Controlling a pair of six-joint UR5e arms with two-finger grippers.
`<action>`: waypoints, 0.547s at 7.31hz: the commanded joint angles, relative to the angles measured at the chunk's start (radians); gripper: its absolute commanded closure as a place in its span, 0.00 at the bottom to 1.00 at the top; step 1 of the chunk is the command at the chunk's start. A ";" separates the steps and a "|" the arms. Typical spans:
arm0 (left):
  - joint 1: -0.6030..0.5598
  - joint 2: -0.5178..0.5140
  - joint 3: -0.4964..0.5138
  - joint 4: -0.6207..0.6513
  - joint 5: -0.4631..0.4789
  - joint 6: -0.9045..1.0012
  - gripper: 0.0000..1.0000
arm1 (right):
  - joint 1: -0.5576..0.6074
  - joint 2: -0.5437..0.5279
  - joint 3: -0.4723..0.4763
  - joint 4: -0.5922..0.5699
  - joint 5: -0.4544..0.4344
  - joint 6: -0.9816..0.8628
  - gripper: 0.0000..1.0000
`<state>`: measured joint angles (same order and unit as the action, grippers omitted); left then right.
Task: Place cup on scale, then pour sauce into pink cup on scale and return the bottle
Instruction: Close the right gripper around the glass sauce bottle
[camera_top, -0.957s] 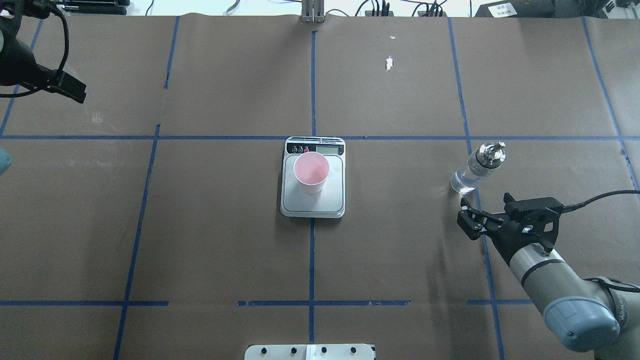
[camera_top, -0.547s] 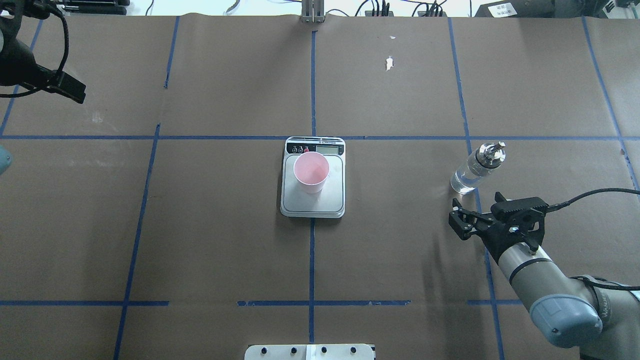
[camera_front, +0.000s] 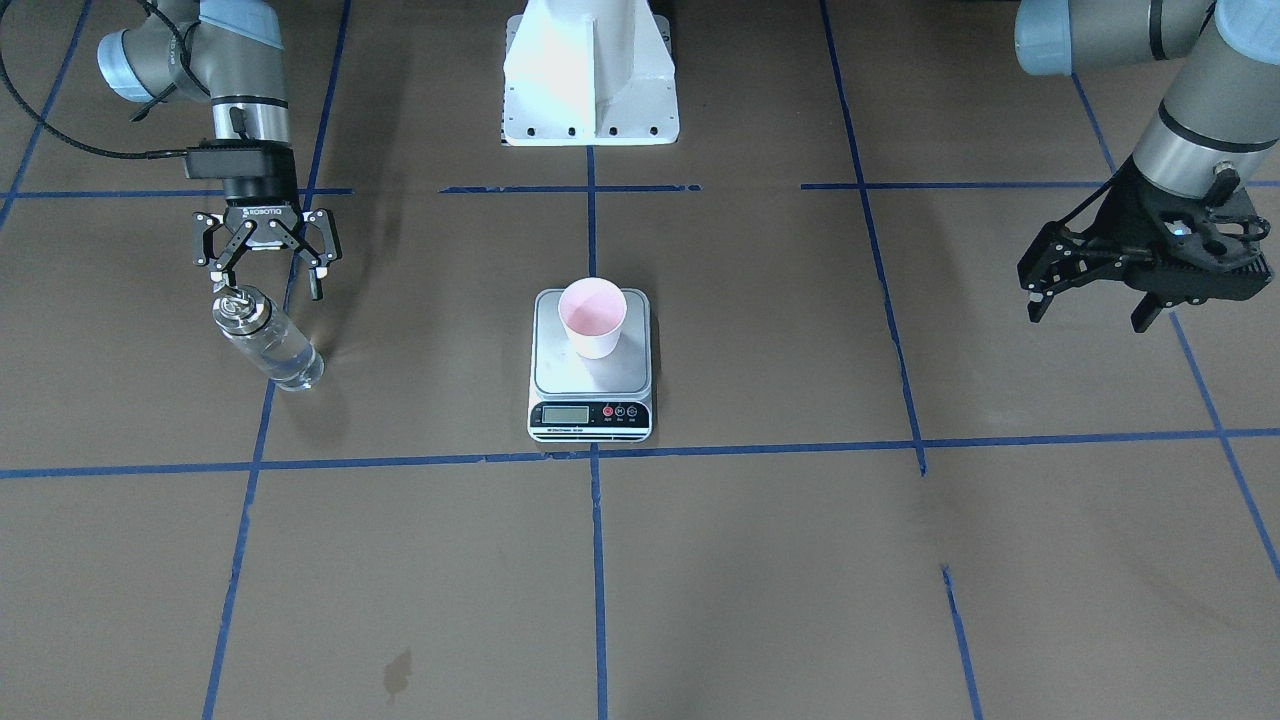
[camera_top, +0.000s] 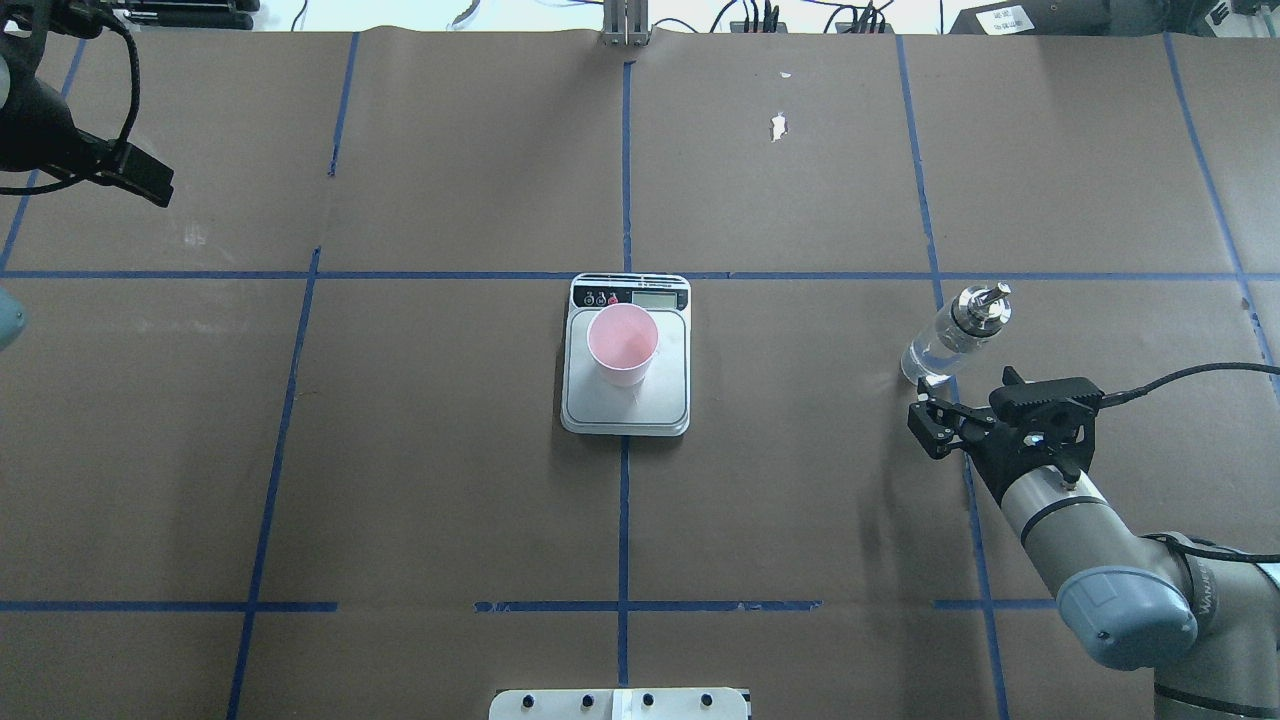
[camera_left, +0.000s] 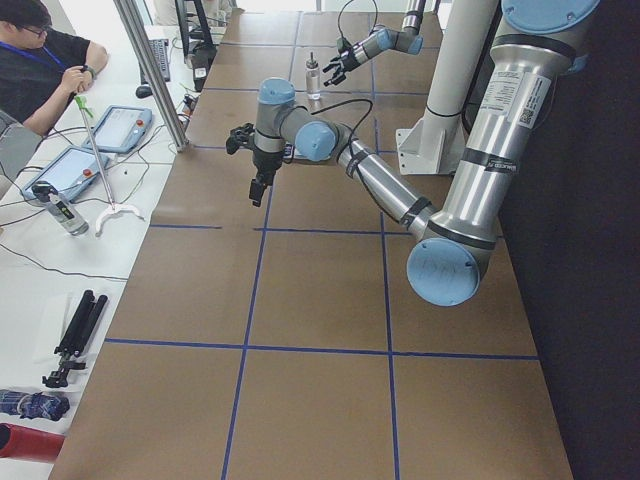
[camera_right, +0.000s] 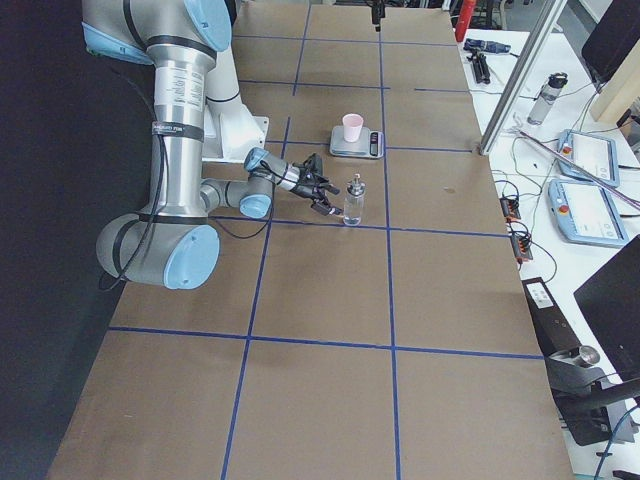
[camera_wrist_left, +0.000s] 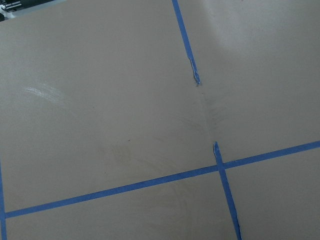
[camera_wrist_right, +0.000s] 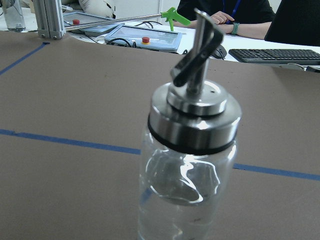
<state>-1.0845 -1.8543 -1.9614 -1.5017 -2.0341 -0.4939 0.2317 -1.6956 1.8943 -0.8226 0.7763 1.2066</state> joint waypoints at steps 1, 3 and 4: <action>0.000 -0.003 -0.001 0.001 0.000 0.000 0.00 | 0.020 0.019 -0.007 -0.001 0.001 -0.002 0.00; -0.002 -0.003 0.001 0.001 0.000 -0.008 0.00 | 0.043 0.028 -0.021 -0.003 0.011 -0.005 0.00; 0.000 -0.005 0.001 0.001 -0.001 -0.009 0.00 | 0.053 0.046 -0.035 -0.003 0.011 -0.027 0.00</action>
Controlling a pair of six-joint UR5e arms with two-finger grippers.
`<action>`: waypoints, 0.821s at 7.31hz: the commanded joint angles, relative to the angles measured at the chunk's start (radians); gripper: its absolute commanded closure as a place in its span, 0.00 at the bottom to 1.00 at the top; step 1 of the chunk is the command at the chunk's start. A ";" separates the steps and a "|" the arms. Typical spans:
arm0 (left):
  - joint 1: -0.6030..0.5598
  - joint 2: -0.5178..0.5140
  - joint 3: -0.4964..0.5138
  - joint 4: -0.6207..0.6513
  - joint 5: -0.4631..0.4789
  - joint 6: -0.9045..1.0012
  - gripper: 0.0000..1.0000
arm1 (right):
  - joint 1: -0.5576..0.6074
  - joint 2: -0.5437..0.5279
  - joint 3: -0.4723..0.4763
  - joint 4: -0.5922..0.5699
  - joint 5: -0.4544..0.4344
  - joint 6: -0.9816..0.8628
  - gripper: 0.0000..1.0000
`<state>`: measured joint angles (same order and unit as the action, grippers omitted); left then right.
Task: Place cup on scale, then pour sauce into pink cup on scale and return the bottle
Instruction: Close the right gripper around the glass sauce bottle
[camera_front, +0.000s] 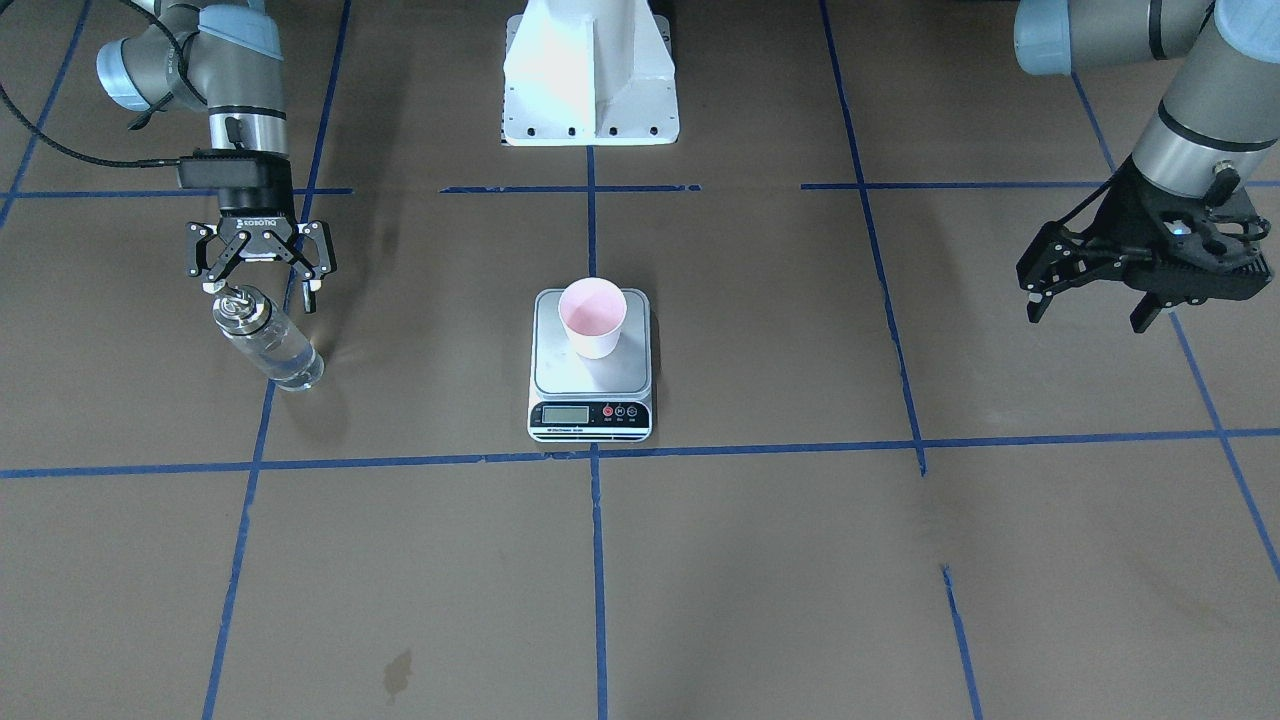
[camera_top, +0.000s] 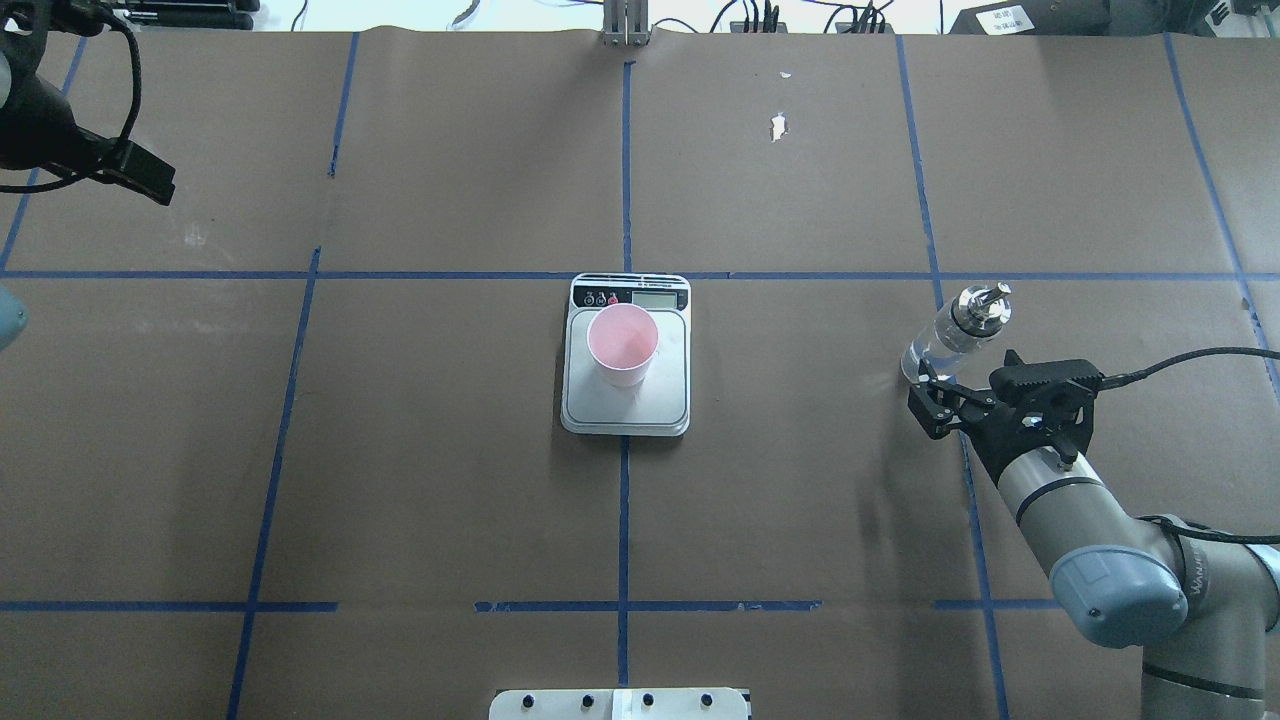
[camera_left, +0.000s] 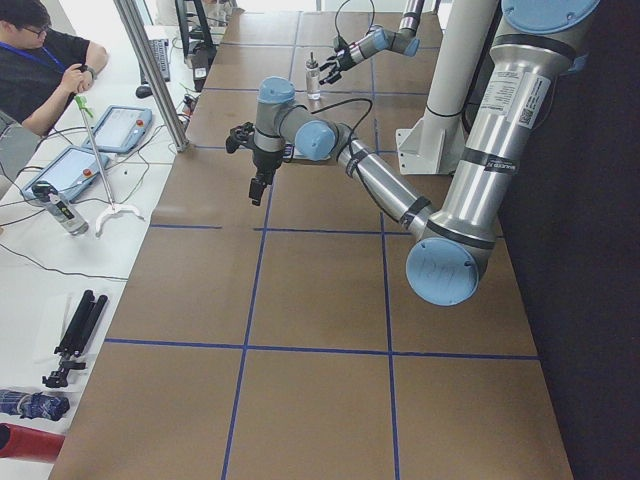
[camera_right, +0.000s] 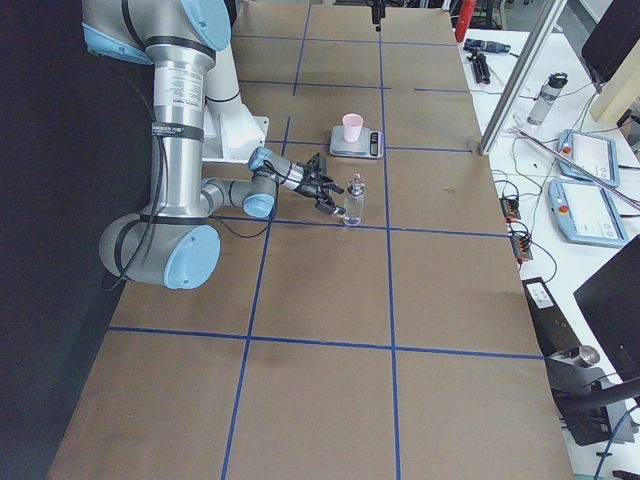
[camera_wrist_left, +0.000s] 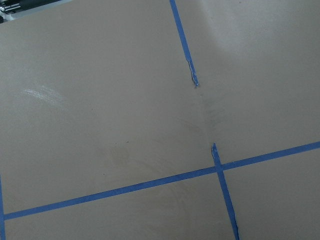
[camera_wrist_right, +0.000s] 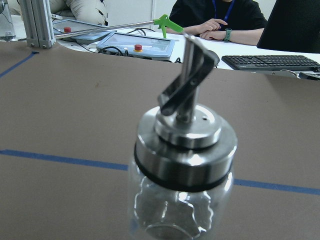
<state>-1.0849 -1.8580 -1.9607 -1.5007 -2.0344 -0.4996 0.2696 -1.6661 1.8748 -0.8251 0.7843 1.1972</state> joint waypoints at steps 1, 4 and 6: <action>0.000 -0.001 0.000 0.000 -0.001 -0.004 0.00 | 0.023 0.028 -0.028 0.000 0.003 -0.024 0.00; 0.000 -0.001 0.000 0.000 -0.003 -0.007 0.00 | 0.037 0.054 -0.065 0.000 0.009 -0.025 0.00; 0.000 -0.001 -0.001 0.000 -0.003 -0.007 0.00 | 0.054 0.054 -0.066 0.000 0.033 -0.027 0.00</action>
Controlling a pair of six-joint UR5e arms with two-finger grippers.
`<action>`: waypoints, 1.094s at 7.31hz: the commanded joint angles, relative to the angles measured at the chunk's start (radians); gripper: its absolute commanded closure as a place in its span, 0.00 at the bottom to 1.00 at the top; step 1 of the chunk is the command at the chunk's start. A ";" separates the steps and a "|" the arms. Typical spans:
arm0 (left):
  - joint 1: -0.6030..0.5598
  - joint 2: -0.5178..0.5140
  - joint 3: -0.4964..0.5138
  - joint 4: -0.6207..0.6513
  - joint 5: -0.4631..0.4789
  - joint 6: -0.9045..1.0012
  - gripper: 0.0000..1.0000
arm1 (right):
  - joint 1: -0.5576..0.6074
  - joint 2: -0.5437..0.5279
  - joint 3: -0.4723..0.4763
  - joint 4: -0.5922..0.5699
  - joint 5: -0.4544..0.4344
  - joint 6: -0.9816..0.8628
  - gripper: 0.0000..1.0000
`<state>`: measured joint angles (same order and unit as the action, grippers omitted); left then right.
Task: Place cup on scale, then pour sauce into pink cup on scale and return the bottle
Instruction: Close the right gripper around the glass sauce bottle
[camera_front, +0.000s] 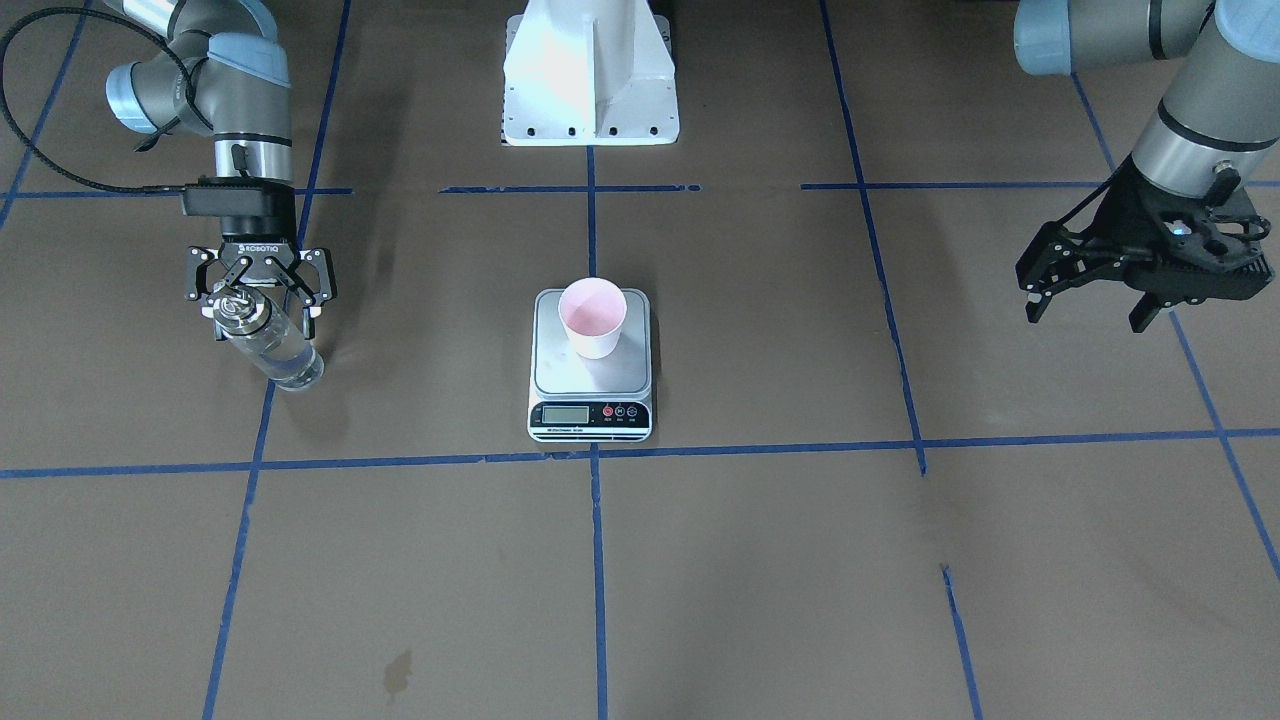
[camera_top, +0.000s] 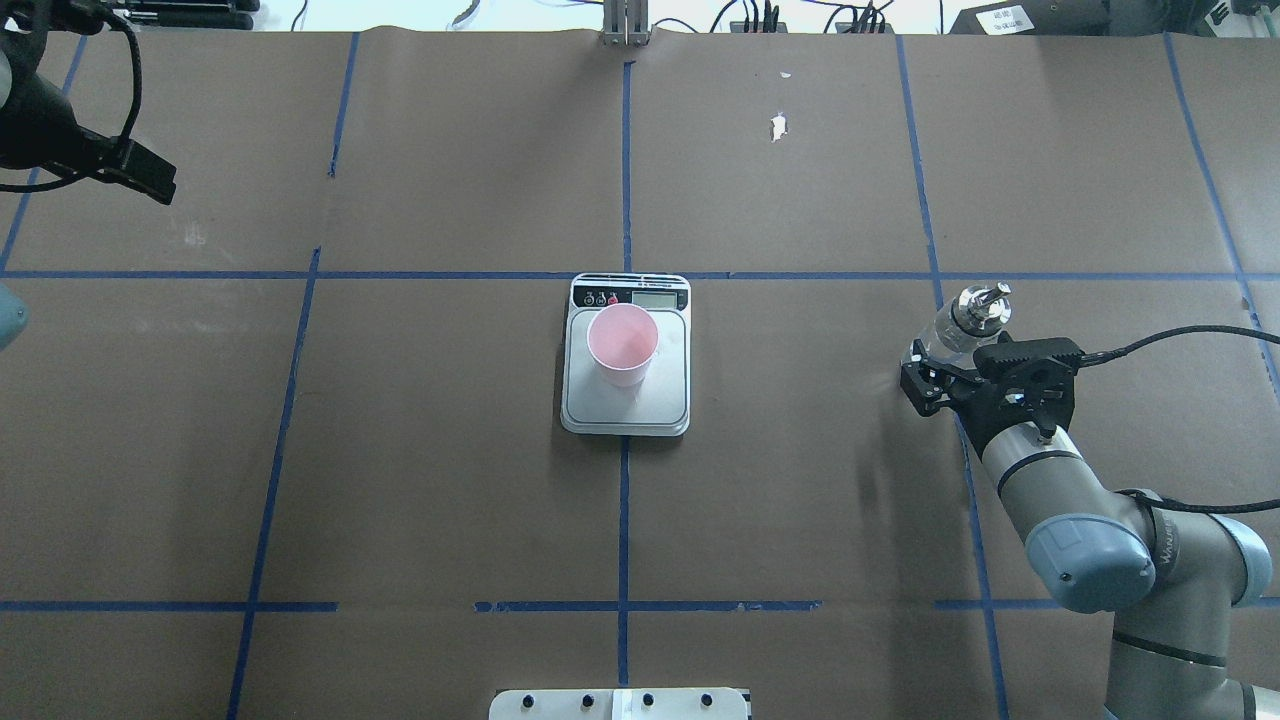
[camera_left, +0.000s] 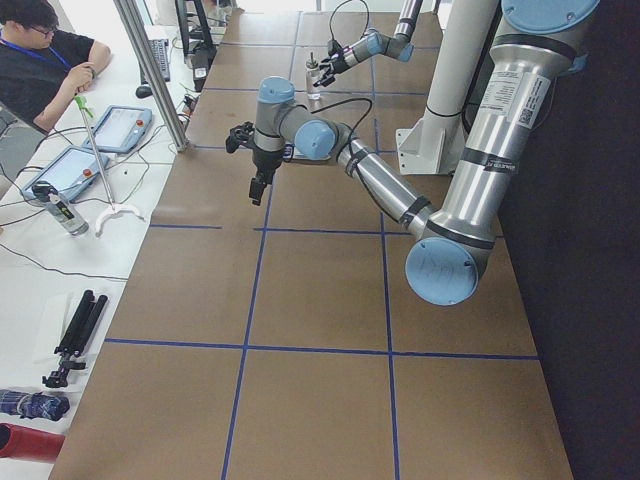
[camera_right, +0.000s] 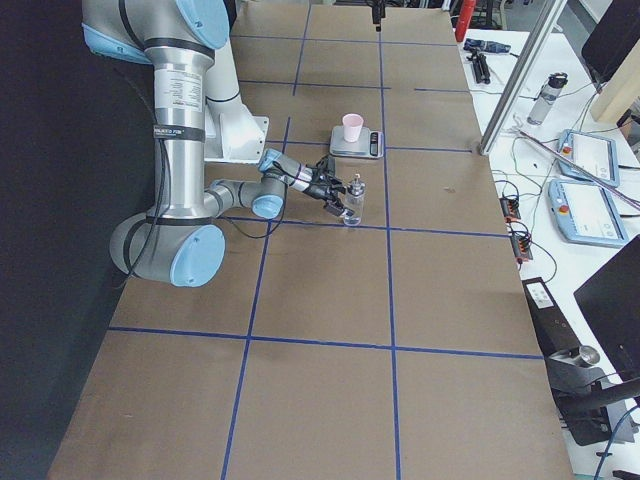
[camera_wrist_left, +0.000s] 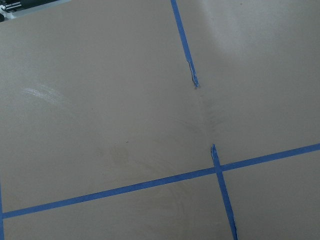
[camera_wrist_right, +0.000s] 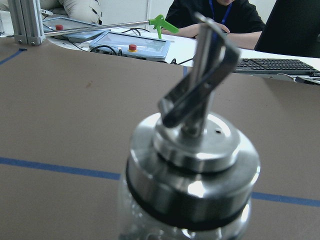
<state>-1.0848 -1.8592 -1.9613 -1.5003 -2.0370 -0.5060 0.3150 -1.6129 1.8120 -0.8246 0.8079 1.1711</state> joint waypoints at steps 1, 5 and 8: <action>0.000 0.000 -0.001 0.000 0.000 0.000 0.00 | 0.012 0.002 -0.005 -0.001 0.013 -0.001 0.00; -0.001 0.000 0.001 0.000 0.000 0.000 0.00 | 0.024 0.031 -0.019 -0.001 0.028 -0.001 0.00; -0.001 -0.002 -0.002 0.002 0.000 0.000 0.00 | 0.033 0.031 -0.019 0.001 0.042 -0.001 0.01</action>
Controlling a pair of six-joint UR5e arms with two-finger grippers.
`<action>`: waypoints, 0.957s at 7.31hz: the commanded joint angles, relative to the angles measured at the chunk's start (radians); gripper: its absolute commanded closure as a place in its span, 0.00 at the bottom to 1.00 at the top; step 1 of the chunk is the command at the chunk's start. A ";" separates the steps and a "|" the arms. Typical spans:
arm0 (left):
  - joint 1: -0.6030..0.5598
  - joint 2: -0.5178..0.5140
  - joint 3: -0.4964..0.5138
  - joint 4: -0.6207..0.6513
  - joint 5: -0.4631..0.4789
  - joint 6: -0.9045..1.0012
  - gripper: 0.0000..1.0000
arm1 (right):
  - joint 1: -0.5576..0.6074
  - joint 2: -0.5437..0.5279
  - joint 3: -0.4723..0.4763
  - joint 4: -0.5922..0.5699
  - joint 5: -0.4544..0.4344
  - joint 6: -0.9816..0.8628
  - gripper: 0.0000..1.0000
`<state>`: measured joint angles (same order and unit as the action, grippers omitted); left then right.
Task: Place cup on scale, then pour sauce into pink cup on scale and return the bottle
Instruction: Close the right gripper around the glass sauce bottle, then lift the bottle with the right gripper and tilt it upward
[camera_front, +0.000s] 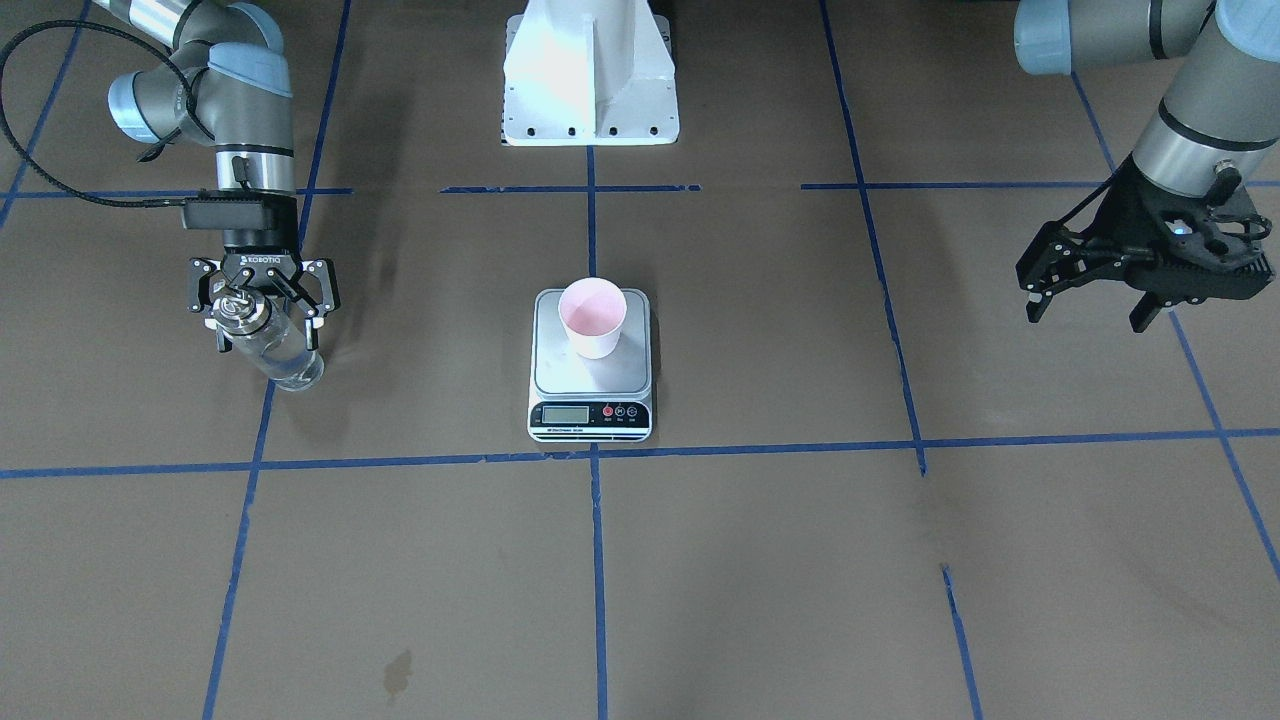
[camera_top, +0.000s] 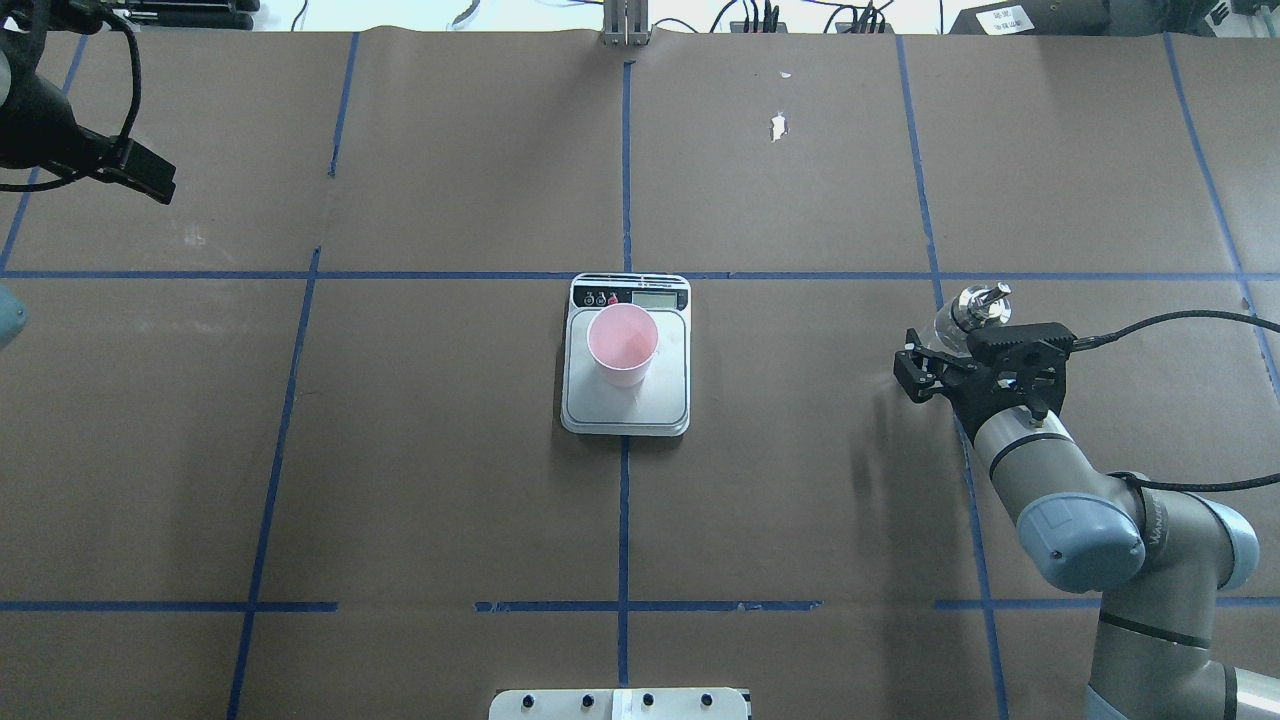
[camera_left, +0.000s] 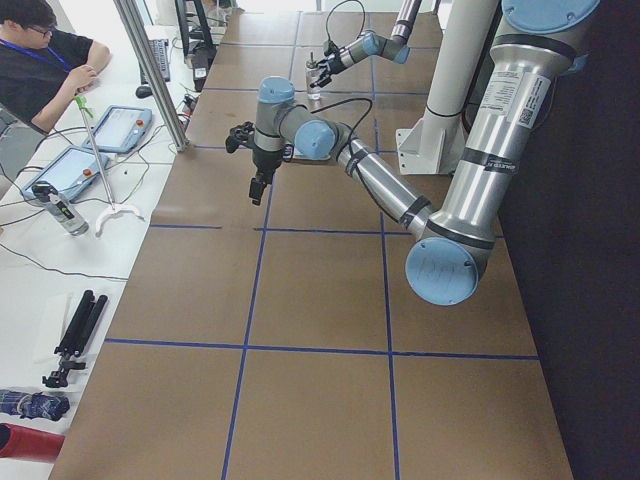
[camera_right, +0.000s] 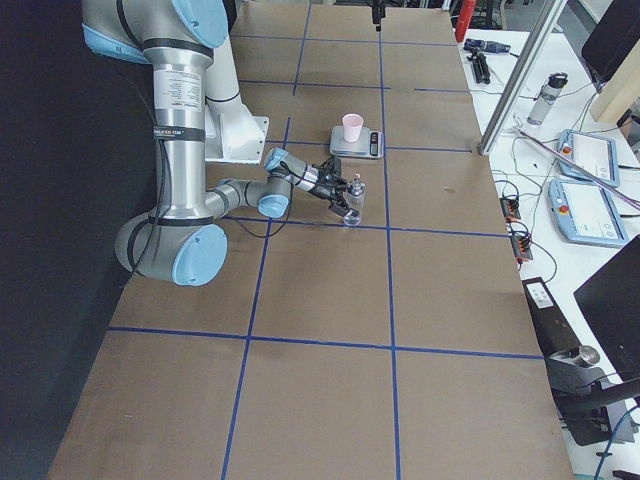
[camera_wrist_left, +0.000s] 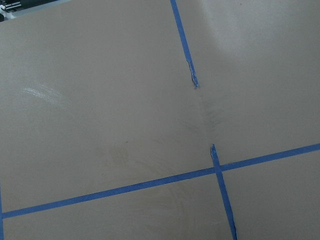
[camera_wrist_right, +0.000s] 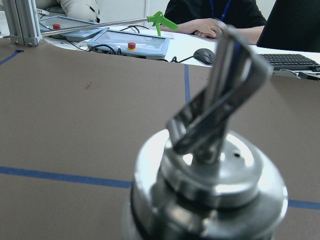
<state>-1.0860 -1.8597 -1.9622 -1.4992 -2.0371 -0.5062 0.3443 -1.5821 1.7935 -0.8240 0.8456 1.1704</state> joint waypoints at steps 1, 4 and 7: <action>0.000 -0.001 -0.006 0.001 0.000 0.000 0.00 | 0.005 0.007 0.000 0.009 0.004 0.002 0.35; -0.002 -0.001 -0.012 0.005 0.000 0.000 0.00 | 0.031 0.029 0.004 0.075 0.068 -0.047 1.00; -0.005 0.004 -0.015 0.005 0.000 0.011 0.00 | 0.059 0.005 0.075 0.071 0.078 -0.223 1.00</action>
<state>-1.0898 -1.8579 -1.9757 -1.4942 -2.0371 -0.4991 0.3957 -1.5615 1.8462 -0.7503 0.9204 1.0570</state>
